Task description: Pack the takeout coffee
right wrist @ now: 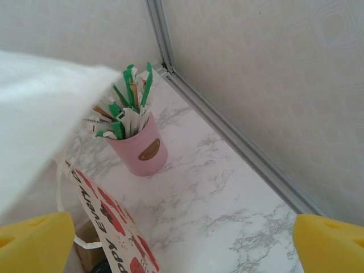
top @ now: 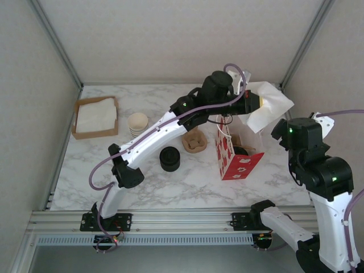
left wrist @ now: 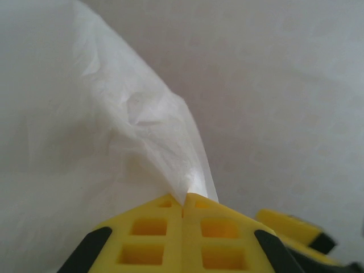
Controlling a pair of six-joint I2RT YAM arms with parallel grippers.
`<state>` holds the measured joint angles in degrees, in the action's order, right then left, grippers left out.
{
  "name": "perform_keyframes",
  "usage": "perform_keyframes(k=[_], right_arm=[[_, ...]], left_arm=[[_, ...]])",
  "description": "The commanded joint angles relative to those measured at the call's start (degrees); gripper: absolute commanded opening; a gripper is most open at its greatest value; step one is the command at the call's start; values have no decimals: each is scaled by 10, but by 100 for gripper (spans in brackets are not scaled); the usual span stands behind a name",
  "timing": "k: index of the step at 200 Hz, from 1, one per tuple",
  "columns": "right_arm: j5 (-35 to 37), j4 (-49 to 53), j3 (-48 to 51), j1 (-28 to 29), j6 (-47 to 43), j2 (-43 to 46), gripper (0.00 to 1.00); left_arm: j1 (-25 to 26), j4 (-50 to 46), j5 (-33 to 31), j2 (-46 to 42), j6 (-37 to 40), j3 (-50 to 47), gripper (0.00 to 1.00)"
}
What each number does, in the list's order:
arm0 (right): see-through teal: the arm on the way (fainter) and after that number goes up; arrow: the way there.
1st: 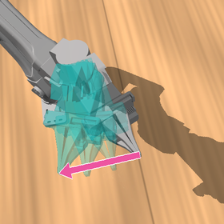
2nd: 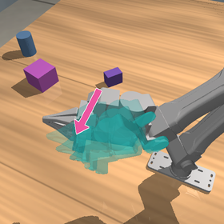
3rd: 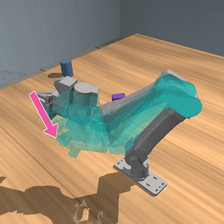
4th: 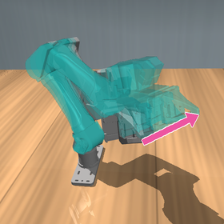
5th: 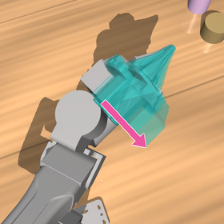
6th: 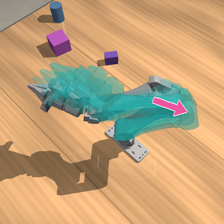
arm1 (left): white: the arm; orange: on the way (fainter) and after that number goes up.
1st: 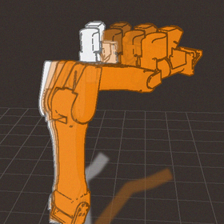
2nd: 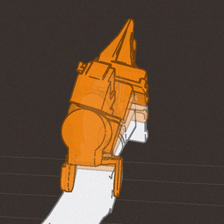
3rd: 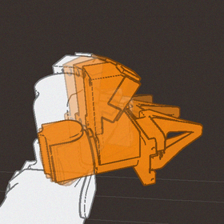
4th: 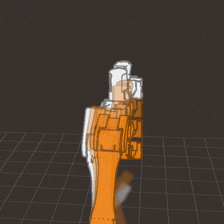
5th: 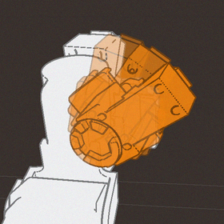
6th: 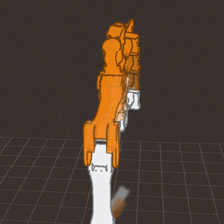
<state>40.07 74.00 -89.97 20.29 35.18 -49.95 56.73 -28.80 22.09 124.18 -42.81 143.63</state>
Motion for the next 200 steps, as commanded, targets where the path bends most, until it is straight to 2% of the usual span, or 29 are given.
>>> perform_keyframes(k=[1,40,134,200], right_arm=[[-4,5,-14,2,-6,1,99],[-40,1,-13,3,-15,-13,99],[-137,2,-28,1,-48,-68,99],[-148,4,-37,1,-44,-82,99]], left_arm=[[10,-30,-29,-35,33,-30,0],[15,-36,-52,-59,50,-85,0],[21,-80,-113,-60,80,-123,0],[28,-105,-142,-33,103,-112,0]])
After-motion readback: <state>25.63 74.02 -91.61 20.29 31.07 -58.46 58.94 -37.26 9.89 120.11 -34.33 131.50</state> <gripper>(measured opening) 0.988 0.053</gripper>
